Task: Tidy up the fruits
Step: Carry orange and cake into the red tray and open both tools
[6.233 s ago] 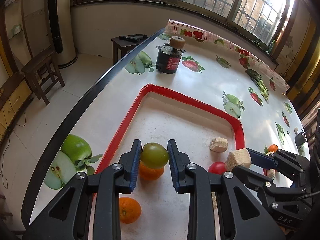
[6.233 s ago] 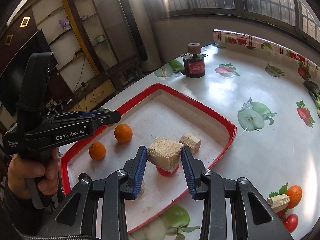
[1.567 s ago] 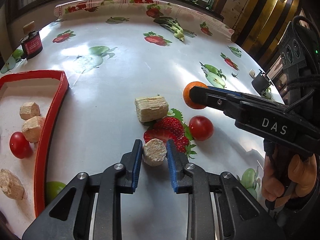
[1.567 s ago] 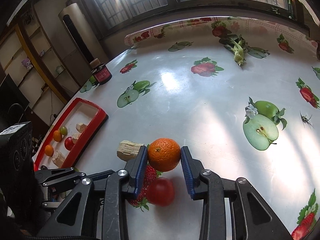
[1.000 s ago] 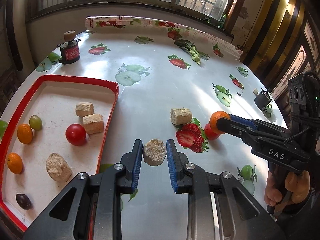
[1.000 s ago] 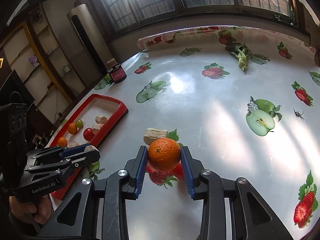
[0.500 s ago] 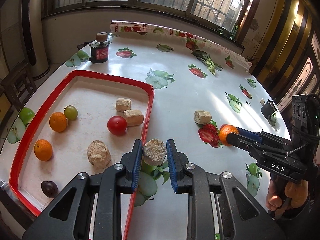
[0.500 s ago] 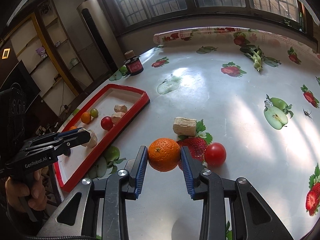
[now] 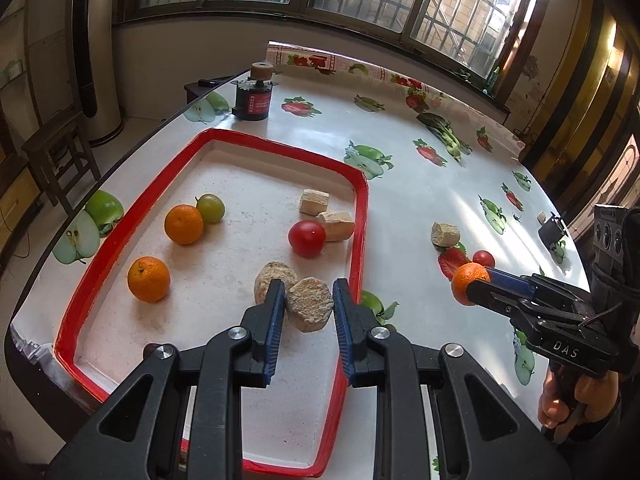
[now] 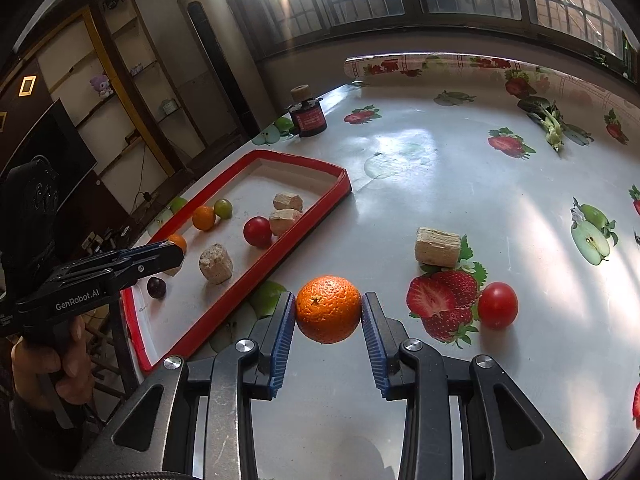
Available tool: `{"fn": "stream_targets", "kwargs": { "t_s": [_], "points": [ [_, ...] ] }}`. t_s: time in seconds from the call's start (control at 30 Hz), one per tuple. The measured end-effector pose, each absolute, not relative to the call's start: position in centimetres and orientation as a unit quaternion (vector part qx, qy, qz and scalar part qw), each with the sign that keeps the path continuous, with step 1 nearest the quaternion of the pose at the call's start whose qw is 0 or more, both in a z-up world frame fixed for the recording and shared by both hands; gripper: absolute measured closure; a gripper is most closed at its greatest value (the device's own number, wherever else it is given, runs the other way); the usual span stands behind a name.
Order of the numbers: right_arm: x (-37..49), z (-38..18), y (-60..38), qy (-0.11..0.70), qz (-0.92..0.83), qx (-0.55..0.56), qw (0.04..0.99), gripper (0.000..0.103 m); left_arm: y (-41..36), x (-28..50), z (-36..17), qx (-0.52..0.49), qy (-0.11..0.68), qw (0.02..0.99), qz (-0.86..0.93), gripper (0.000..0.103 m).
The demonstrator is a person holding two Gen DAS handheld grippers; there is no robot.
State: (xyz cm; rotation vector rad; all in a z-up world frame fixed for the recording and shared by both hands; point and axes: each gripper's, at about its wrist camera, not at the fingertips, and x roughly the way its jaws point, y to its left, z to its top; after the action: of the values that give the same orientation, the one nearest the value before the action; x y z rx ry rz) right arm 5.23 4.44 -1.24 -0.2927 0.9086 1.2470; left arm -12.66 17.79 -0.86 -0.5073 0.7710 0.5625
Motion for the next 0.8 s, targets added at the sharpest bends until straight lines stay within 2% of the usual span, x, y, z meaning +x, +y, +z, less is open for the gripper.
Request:
{"fn": "stream_targets", "kwargs": {
  "t_s": [0.8],
  "points": [
    [-0.4,-1.4,9.6,0.397,0.607,-0.170,0.667,0.069,22.7,-18.9,-2.3,-0.273,0.362,0.833,0.317,0.081]
  ]
}}
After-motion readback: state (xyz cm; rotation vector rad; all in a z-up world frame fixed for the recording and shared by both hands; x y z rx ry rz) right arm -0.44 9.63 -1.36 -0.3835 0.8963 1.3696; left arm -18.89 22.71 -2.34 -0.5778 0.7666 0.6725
